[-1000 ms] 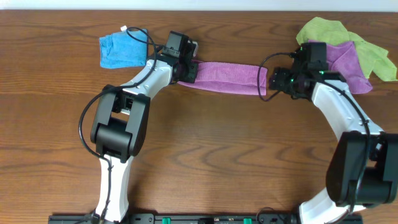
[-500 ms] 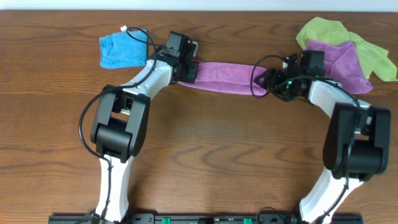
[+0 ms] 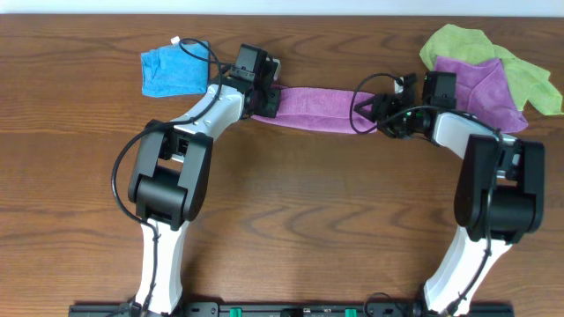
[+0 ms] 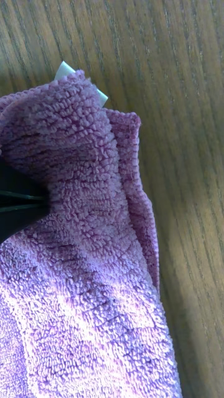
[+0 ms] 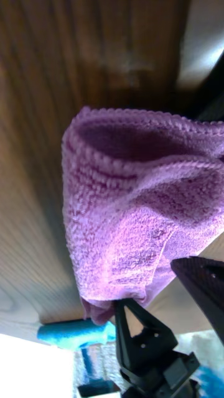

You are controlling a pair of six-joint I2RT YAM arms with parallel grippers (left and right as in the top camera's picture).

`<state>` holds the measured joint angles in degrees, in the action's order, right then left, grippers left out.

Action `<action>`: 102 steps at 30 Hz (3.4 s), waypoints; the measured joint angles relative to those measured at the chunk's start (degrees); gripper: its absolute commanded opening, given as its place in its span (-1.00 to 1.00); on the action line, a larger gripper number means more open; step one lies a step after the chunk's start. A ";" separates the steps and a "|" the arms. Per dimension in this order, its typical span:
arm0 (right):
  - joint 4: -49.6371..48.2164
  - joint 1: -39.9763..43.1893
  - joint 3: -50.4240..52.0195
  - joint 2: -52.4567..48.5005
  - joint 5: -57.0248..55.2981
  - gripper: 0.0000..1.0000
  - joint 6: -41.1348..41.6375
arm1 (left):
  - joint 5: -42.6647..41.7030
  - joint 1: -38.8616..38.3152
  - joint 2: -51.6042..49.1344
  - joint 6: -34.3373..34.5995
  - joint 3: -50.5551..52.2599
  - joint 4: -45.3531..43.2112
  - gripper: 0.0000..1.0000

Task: Fold the cloth
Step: 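Fold the strip's right end leftward toward the left gripper, then press the folded end down onto the left half with right gripper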

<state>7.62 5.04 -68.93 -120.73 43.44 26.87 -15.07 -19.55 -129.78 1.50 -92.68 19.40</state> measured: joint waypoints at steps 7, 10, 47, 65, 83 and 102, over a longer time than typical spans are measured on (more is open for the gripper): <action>-3.32 0.02 0.22 -2.12 -1.99 -0.97 1.68 | -0.02 0.00 0.00 0.02 -0.04 0.22 -0.88; -3.41 -0.02 0.17 -2.14 -1.86 -0.97 1.77 | 0.00 0.00 0.00 0.00 -0.15 0.68 -0.89; 9.33 -20.48 -10.32 6.49 -14.51 -0.97 -2.14 | -1.99 0.26 -0.09 4.68 -1.01 3.04 -0.89; 10.16 -20.81 -10.32 6.49 -17.86 -0.97 -2.34 | -5.57 1.22 6.80 5.79 -1.20 8.46 -0.88; 5.03 -25.73 -10.32 6.49 -20.35 -0.97 -2.29 | -3.28 9.75 19.56 5.77 -1.20 18.56 -0.88; -6.45 -28.48 -10.32 0.22 -19.85 -0.97 1.84 | -4.07 10.34 19.56 5.53 -1.20 19.17 -0.88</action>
<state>1.17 -23.44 -79.24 -120.51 23.59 28.71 -19.14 -9.21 -110.21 7.03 -93.89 38.57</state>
